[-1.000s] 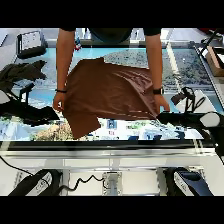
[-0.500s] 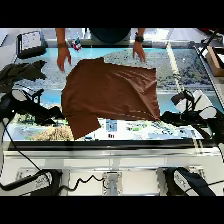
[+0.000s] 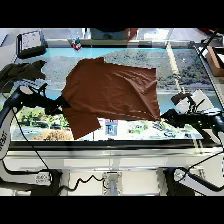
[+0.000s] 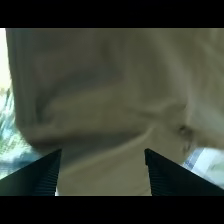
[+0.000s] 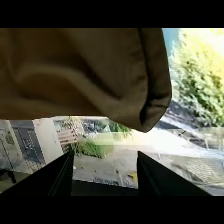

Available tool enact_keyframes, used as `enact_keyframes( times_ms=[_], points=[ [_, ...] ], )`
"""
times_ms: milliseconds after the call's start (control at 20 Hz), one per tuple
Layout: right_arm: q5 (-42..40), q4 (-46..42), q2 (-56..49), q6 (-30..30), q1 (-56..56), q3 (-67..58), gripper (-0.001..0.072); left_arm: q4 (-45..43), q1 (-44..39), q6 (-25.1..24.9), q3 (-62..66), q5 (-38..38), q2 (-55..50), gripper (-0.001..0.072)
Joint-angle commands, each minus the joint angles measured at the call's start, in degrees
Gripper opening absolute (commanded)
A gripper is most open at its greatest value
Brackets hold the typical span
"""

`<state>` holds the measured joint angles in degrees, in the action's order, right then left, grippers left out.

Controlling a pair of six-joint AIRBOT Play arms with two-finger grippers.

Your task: Fold the shirts.

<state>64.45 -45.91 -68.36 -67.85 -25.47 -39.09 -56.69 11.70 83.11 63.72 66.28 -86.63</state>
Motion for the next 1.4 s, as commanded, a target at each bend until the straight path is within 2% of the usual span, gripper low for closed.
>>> enact_keyframes(
  times_ms=[0,450,1050,1350],
  points=[
    [-3.5,2.0,-3.8,1.7,-0.5,-0.1,0.0444,0.7,0.0,-0.1,3.9,-0.4,-3.6,0.0607],
    [-7.5,-3.6,-4.1,-0.2,-0.6,0.0,0.0434,-11.0,0.0,2.8,6.4,-0.4,-6.1,0.0607],
    [-7.6,-3.1,-5.4,-1.3,-0.5,0.0,0.0434,-9.1,0.0,3.6,7.6,2.6,-6.2,0.0606],
    [-0.9,-3.1,-5.4,-1.3,-0.5,0.0,0.0435,-9.1,0.0,3.6,7.6,2.6,-6.2,0.0606]
  ],
)
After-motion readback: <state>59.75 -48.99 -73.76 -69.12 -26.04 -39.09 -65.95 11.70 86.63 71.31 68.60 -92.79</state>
